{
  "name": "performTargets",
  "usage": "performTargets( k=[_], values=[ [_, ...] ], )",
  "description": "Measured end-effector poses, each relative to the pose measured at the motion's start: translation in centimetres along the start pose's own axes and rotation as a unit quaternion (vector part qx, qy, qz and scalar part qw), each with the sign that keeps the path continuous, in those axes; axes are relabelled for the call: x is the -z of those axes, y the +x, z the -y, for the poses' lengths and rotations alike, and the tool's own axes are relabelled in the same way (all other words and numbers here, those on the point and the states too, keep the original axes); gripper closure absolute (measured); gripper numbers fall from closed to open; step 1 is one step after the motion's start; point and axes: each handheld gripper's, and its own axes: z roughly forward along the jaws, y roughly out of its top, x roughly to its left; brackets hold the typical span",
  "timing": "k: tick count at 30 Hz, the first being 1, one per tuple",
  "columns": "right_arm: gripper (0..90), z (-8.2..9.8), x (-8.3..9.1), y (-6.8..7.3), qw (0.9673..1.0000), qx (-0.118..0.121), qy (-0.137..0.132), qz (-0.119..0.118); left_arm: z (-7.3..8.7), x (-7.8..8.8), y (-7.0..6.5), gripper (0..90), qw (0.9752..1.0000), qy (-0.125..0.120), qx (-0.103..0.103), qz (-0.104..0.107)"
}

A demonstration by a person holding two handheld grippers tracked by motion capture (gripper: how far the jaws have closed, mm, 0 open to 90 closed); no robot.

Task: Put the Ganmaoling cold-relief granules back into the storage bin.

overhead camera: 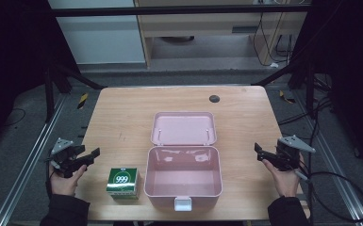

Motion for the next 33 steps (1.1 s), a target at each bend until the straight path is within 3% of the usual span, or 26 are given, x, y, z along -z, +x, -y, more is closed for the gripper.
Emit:
performTargets(
  k=[4,6,8,9,16,19,26,27,28,29,30,33],
  values=[
    [10.9,-0.3,0.0,0.4,0.9998,0.022,0.001,0.003,-0.4,0.4,-0.2,34.0,0.9996,0.003,-0.01,0.024],
    [10.8,-0.3,0.0,0.5,0.9997,0.025,-0.001,0.002,-0.7,0.6,-0.5,34.4,0.9992,0.004,-0.02,0.034],
    [10.9,-0.6,0.1,0.6,0.9995,0.033,0.0,0.0,-1.2,0.9,-1.0,34.9,0.9977,0.013,-0.032,0.058],
    [10.9,-0.6,0.1,0.6,0.9995,0.033,0.0,0.0,-1.2,0.9,-1.0,35.0,0.9977,0.013,-0.032,0.058],
    [11.0,-1.0,0.6,0.3,0.9989,0.046,-0.006,0.006,-3.1,1.9,-1.6,35.1,0.9909,0.026,-0.093,0.094],
    [11.0,-1.0,0.6,0.3,0.9988,0.049,-0.005,0.006,-3.5,2.1,-1.7,34.6,0.9892,0.029,-0.103,0.1],
    [10.9,-1.0,0.4,0.6,0.998,0.063,0.005,0.007,-4.8,2.8,-2.0,31.5,0.9789,0.05,-0.143,0.137],
    [10.7,-1.0,0.4,0.5,0.9981,0.061,0.005,0.005,-5.1,2.8,-2.1,31.1,0.9761,0.058,-0.149,0.147],
    [10.7,-1.0,0.4,0.5,0.9981,0.061,0.005,0.005,-5.1,2.8,-2.1,30.6,0.9761,0.058,-0.149,0.147],
    [10.4,-1.0,0.4,0.5,0.9982,0.06,0.006,0.003,-5.3,2.8,-2.2,29.6,0.9728,0.068,-0.16,0.153],
    [10.2,-1.0,0.4,0.5,0.9981,0.061,0.007,0.002,-5.3,2.8,-2.2,29.0,0.9728,0.068,-0.16,0.153],
    [9.9,-1.0,0.3,0.5,0.9979,0.064,0.008,0.002,-5.5,2.7,-2.7,27.8,0.9653,0.087,-0.183,0.165]
  ],
)
